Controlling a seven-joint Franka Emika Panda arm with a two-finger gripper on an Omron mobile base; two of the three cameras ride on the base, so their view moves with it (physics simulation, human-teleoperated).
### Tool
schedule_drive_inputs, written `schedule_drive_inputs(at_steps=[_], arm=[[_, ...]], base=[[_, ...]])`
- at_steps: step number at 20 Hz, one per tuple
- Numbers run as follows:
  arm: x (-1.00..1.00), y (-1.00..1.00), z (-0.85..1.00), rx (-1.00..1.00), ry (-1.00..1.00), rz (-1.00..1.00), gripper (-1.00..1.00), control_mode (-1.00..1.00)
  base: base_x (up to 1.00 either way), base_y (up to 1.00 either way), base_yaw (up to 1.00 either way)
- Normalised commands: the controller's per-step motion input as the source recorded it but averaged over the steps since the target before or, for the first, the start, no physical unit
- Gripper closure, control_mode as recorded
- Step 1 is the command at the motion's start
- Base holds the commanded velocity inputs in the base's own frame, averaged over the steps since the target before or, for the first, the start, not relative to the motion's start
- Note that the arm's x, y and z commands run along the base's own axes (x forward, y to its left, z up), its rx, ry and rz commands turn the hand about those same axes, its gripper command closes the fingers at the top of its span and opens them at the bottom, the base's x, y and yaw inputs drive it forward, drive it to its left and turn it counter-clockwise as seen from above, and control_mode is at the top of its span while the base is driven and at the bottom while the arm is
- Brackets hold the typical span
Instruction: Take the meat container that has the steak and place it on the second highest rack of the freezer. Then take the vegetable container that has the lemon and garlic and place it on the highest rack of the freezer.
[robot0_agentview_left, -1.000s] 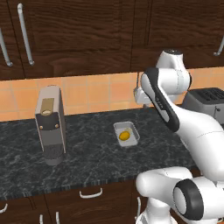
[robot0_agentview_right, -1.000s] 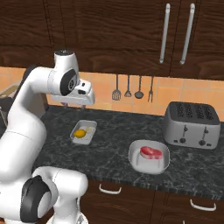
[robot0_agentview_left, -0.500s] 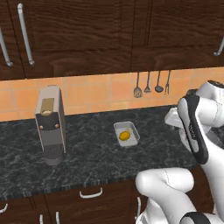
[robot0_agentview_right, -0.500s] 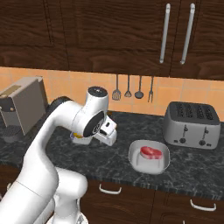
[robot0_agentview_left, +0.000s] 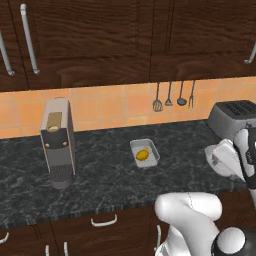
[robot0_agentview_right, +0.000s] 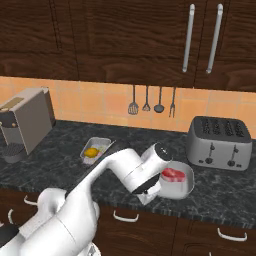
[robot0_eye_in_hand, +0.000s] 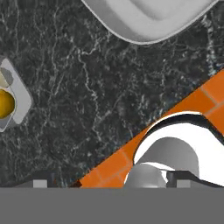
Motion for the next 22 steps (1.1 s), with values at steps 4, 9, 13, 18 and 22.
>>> schedule_drive_inputs(at_steps=[4, 9, 13, 18, 22], arm=[[0.35, -0.83, -0.14, 0.29, 0.33, -0.29, -1.0, -1.0], [0.38, -0.6, -0.13, 0.08, 0.22, -0.21, -1.0, -1.0], [0.33, -0.67, -0.55, 0.04, 0.28, -0.21, -1.0, -1.0], [0.33, -0.41, -0.58, 0.0, 0.11, -0.12, -1.0, -1.0], [0.22, -0.28, -0.5, 0.0, 0.11, -0.09, -1.0, -1.0]], base=[[0.0, 0.0, 0.0], [0.0, 0.0, 0.0], [0.0, 0.0, 0.0], [0.0, 0.0, 0.0], [0.0, 0.0, 0.0]])
